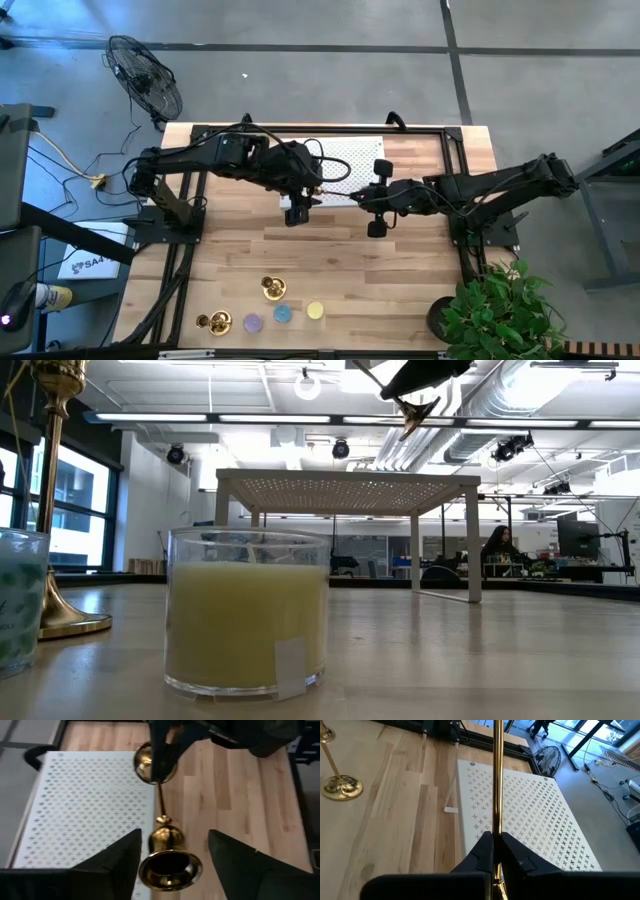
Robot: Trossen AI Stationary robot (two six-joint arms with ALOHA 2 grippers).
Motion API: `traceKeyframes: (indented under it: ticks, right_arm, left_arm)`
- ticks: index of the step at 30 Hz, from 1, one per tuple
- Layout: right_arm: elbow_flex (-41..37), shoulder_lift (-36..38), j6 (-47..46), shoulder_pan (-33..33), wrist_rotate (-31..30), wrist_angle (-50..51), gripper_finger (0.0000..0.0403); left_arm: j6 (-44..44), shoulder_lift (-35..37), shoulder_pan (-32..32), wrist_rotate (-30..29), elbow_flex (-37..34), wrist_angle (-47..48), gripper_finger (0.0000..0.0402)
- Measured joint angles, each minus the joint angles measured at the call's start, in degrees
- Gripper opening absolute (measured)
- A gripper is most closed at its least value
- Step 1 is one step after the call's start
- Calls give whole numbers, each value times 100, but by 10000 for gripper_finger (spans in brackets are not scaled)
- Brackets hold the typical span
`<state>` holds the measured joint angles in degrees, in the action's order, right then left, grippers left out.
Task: Pick & Place candle stick holders
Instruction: Put the middle gold candle holder on the shelf
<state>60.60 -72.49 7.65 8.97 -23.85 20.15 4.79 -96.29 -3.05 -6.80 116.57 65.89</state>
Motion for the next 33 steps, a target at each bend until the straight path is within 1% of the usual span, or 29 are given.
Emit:
traceKeyframes:
  ticks: [4, 10, 14, 16, 20, 24, 28, 31, 33]
  right_arm:
    - [0, 0, 4, 2, -497, 140, 7]
    - [0, 20, -105, 6, -1715, 495, 7]
    - [0, 287, -147, -9, -2448, 696, 7]
    - [0, 533, -136, -10, -2576, 769, 7]
    - [0, 1214, -54, -137, -2326, 844, 7]
    - [0, 1916, -112, -348, -2028, 797, 7]
    - [4, 2365, 66, -695, -1841, 586, 7]
    - [4, 2518, 397, -1055, -1417, 245, 7]
    - [4, 2540, 555, -1344, -970, -5, 7]
  left_arm:
    - [148, 16, 0, -227, 0, 0, 255]
    - [284, 184, 4, -286, 0, 24, 259]
    - [300, 334, -7, -262, 0, 277, 258]
    - [303, 434, 1, -278, 1, 427, 258]
    - [440, 629, 2, -483, 6, 786, 258]
    - [939, 770, 2, -550, 3, 1190, 258]
    - [1262, 872, 2, -582, 7, 1718, 258]
    - [1505, 925, 2, -650, 1, 2018, 259]
    - [1557, 938, 2, -758, 4, 2109, 259]
